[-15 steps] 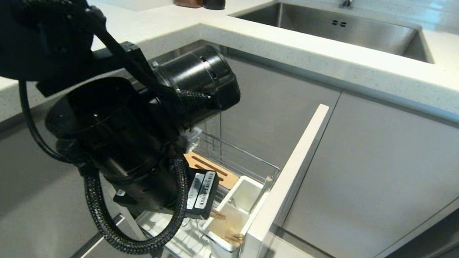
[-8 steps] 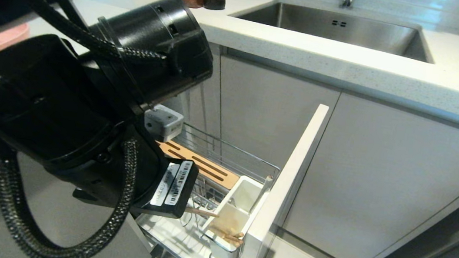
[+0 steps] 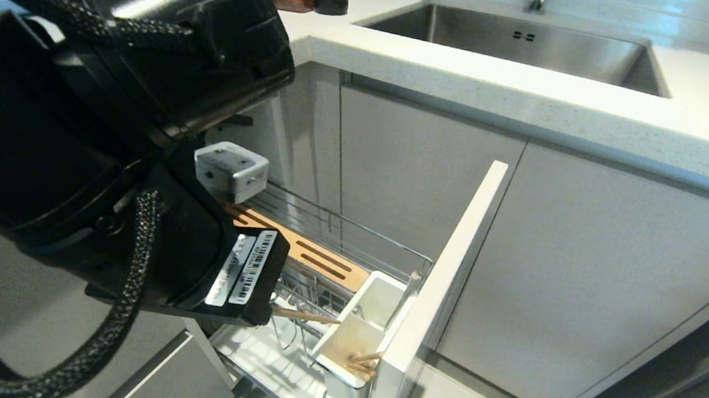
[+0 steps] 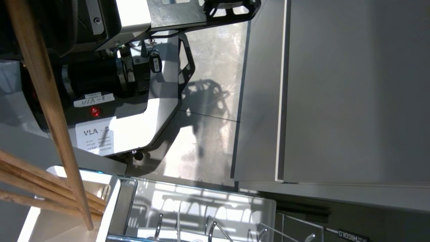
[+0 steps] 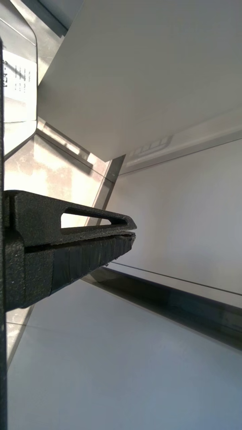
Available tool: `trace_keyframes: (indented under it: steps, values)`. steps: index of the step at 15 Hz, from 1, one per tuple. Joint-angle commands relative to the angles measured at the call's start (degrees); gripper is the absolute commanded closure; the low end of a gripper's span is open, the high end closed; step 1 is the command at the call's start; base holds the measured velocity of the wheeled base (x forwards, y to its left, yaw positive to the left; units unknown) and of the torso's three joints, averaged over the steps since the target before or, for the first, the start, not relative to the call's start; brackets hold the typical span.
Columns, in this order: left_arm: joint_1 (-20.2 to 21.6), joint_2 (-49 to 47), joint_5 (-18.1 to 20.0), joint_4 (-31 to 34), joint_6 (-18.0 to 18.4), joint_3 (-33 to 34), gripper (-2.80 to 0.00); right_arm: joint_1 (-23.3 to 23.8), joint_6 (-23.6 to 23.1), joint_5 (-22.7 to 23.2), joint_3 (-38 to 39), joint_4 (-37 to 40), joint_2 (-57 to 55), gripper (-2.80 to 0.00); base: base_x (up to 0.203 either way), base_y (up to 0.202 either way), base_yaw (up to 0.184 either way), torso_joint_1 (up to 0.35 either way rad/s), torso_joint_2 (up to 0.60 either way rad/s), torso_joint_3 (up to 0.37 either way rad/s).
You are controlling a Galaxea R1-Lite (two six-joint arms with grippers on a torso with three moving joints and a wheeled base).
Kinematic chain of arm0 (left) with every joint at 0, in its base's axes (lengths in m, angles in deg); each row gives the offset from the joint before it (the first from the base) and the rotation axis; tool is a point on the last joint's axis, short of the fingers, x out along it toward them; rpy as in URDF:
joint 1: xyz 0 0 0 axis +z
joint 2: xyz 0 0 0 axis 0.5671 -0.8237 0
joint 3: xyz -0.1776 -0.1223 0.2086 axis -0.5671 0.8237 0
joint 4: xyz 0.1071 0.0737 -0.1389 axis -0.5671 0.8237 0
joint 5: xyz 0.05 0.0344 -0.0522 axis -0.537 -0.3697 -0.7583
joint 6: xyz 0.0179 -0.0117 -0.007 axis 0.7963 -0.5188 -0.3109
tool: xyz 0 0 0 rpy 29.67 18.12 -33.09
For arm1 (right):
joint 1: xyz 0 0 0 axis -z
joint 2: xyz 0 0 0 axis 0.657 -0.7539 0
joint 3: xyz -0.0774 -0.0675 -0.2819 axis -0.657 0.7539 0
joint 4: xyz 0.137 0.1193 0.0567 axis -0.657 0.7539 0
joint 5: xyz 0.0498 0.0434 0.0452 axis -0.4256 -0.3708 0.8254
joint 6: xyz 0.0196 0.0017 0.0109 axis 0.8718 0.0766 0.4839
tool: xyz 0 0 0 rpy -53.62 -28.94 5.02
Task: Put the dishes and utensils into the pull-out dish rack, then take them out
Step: Take the chopsticks out of the cupboard
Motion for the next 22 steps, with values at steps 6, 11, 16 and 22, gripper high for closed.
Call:
trace_keyframes:
  steps: [6,11,16,22]
  values:
    - [-0.96,4.73,-5.69,0.49,-2.04,-4.0,0.0,-0.05,0.0,0.01,0.09,0.0,0.0,0.0,0.0,0.0,0.0,0.0,0.0,0.0]
    - [-1.07,9.83,-22.79,-11.0,-1.7,-4.29,0.0,-0.05,0.0,0.01,0.09,0.0,0.0,0.0,0.0,0.0,0.0,0.0,0.0,0.0]
    - [-1.0,12.68,-28.23,-22.69,3.61,-4.29,0.0,-0.04,0.0,0.01,0.09,0.0,0.0,0.0,0.0,0.0,0.0,0.0,0.0,0.0]
    - [5.59,13.03,-34.78,-39.99,11.55,-4.29,0.0,-0.03,0.0,0.01,0.09,0.0,0.0,0.0,0.0,0.0,0.0,0.0,0.0,0.0]
